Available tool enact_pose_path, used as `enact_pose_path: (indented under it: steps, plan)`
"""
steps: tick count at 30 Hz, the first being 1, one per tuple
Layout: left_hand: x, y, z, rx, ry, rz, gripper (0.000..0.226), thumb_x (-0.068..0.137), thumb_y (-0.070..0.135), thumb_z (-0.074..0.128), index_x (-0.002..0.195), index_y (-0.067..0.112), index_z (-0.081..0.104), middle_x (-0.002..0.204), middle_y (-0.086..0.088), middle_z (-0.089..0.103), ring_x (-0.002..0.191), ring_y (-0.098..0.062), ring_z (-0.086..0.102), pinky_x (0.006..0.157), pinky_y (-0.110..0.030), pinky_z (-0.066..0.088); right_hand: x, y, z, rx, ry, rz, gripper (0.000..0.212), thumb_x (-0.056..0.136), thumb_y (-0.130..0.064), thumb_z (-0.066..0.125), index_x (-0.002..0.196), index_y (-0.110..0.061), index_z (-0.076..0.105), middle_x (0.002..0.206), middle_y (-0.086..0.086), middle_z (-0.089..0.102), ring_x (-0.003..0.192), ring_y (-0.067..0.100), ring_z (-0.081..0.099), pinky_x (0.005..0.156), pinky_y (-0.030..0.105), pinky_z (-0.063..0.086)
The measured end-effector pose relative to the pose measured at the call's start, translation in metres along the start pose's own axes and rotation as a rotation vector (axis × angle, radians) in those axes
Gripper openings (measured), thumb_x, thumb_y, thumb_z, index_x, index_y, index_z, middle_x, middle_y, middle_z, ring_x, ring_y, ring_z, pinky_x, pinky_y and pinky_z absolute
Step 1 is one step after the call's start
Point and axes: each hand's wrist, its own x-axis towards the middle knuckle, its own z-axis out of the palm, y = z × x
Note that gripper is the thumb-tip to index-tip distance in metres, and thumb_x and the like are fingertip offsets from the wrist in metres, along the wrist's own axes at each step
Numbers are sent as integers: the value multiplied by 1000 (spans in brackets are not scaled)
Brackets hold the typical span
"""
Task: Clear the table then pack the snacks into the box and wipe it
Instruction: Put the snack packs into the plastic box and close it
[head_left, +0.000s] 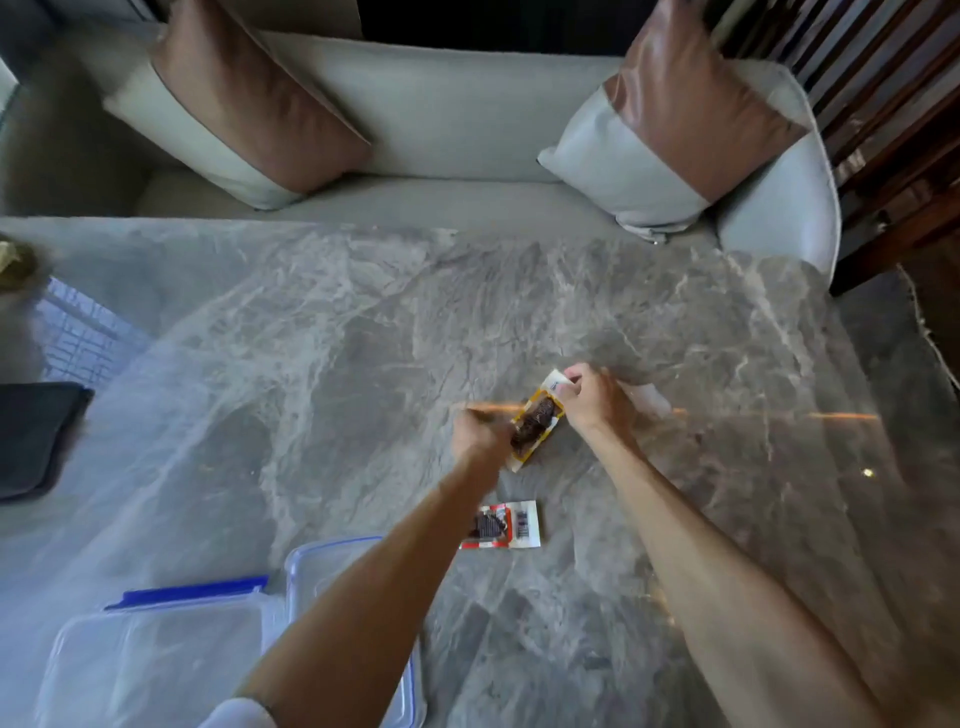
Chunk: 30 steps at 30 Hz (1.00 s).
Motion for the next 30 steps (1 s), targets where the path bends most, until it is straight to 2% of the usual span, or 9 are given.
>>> enact_pose_path:
  steps: [4, 7, 11, 15, 17, 21, 24, 27, 30]
  plan:
    - [-13, 5, -27, -25, 0, 124, 29, 78, -6, 62, 106, 2, 64, 107, -28, 69, 65, -22, 57, 54, -25, 42, -30, 1, -3, 367, -113, 95, 18, 83, -17, 70, 97, -5, 72, 98, 13, 74, 90, 23, 67, 80, 32, 48]
    - [-25, -13, -50, 276, 23, 199, 29, 84, 5, 63, 112, 6, 63, 109, -25, 67, 87, -32, 65, 74, -35, 49, -83, 9, 4, 522, -178, 168, 13, 87, -19, 67, 93, -9, 72, 84, 2, 70, 78, 14, 61, 71, 25, 43]
    - [-35, -39, -67, 664, 11, 158, 52, 88, 27, 61, 138, 19, 48, 132, -18, 51, 123, -38, 47, 107, -43, 39, -135, 20, 5, 916, -319, 262, 13, 94, -15, 60, 83, -16, 68, 73, -2, 65, 62, 1, 58, 59, 16, 48]
    - [-45, -41, -78, 295, -173, 205, 43, 95, 2, 53, 137, 3, 46, 126, -29, 55, 106, -32, 59, 89, -35, 45, -150, 27, -4, 1117, -424, 280, 14, 95, -13, 57, 90, -15, 70, 85, -4, 75, 77, 6, 65, 69, 15, 55]
    - [-49, -40, -83, 248, -153, 203, 46, 95, 5, 54, 140, 7, 42, 122, -22, 53, 102, -27, 55, 85, -38, 47, -154, 28, -8, 1210, -498, 297, 14, 92, -19, 59, 91, -13, 72, 88, -4, 75, 78, 6, 64, 70, 17, 54]
    - [-54, -41, -91, 154, -244, 110, 42, 95, 10, 57, 134, -1, 47, 99, -12, 58, 72, -17, 57, 56, -18, 51, -161, 29, -9, 1348, -643, 368, 16, 82, -22, 63, 86, -10, 73, 81, 5, 61, 71, 11, 51, 62, 17, 50]
    - [-58, -45, -93, 197, -197, 109, 37, 96, 12, 56, 131, 2, 50, 102, -19, 58, 79, -25, 59, 65, -29, 50, -168, 28, -5, 1520, -708, 433, 16, 83, -15, 61, 89, -6, 73, 83, 9, 66, 66, 11, 52, 55, 19, 49]
    - [-63, -49, -98, 192, -232, 96, 30, 95, 11, 56, 123, 1, 57, 98, -18, 63, 84, -25, 61, 78, -34, 50, -172, 26, 3, 1522, -637, 446, 15, 87, -12, 59, 92, -5, 70, 84, 10, 67, 64, 10, 51, 52, 17, 46]
    - [-62, -52, -106, 279, -161, 158, 22, 88, -2, 57, 109, -1, 64, 86, -14, 63, 73, -21, 58, 69, -28, 46, -172, 25, 14, 1149, -314, 325, 11, 94, -10, 57, 88, -12, 67, 80, 8, 61, 66, 15, 49, 55, 18, 47]
